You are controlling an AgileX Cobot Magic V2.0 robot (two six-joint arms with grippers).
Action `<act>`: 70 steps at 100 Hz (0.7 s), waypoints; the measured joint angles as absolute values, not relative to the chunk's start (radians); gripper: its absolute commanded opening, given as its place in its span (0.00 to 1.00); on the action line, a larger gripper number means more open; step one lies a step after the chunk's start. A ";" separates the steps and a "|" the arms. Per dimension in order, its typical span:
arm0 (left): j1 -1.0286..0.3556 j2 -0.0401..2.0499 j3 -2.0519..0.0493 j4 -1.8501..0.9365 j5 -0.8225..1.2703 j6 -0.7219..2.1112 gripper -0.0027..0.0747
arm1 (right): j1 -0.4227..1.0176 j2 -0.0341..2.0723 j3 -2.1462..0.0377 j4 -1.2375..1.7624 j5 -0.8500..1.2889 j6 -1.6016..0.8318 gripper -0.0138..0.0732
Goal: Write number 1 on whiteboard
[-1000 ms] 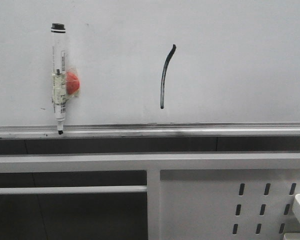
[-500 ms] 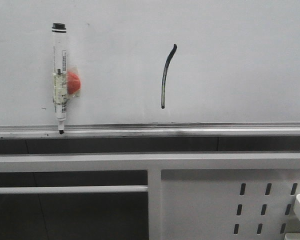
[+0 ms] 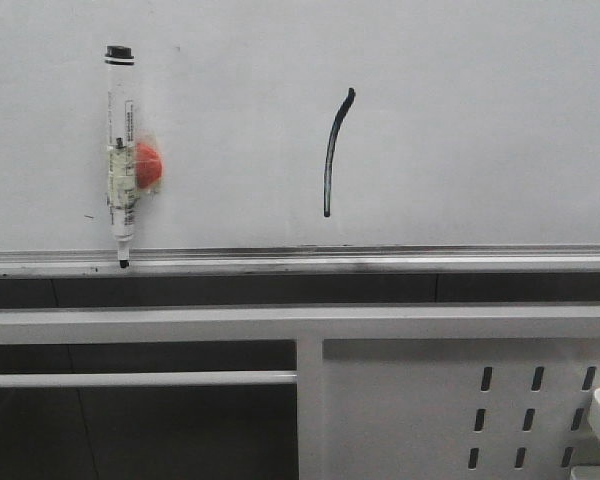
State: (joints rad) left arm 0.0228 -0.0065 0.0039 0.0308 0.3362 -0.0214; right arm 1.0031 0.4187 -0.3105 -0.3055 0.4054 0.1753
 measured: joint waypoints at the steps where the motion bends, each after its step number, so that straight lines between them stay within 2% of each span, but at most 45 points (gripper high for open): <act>1: 0.023 -0.007 0.004 0.031 0.336 -0.021 0.01 | 1.003 0.417 -0.309 -0.302 0.405 0.175 0.08; 18: 0.023 -0.007 0.004 0.031 0.336 -0.021 0.01 | 0.971 0.335 -0.209 -0.181 0.349 0.175 0.08; 33: 0.023 -0.007 0.004 0.031 0.336 -0.021 0.01 | 0.871 0.182 -0.063 -0.096 0.122 0.176 0.08; 42: 0.023 -0.007 0.004 0.031 0.336 -0.021 0.01 | 0.780 0.071 0.008 -0.064 -0.008 0.176 0.08; 52: 0.023 -0.007 0.004 0.031 0.336 -0.022 0.01 | 0.652 -0.002 0.008 -0.023 -0.024 0.178 0.08; 70: 0.023 -0.007 0.004 0.031 0.336 -0.022 0.01 | 0.417 -0.009 0.008 0.000 -0.023 0.178 0.08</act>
State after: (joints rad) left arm 0.0228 -0.0065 0.0039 0.0308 0.3362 -0.0223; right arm 0.4168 -0.0094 0.0081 0.0000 -0.0234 0.1776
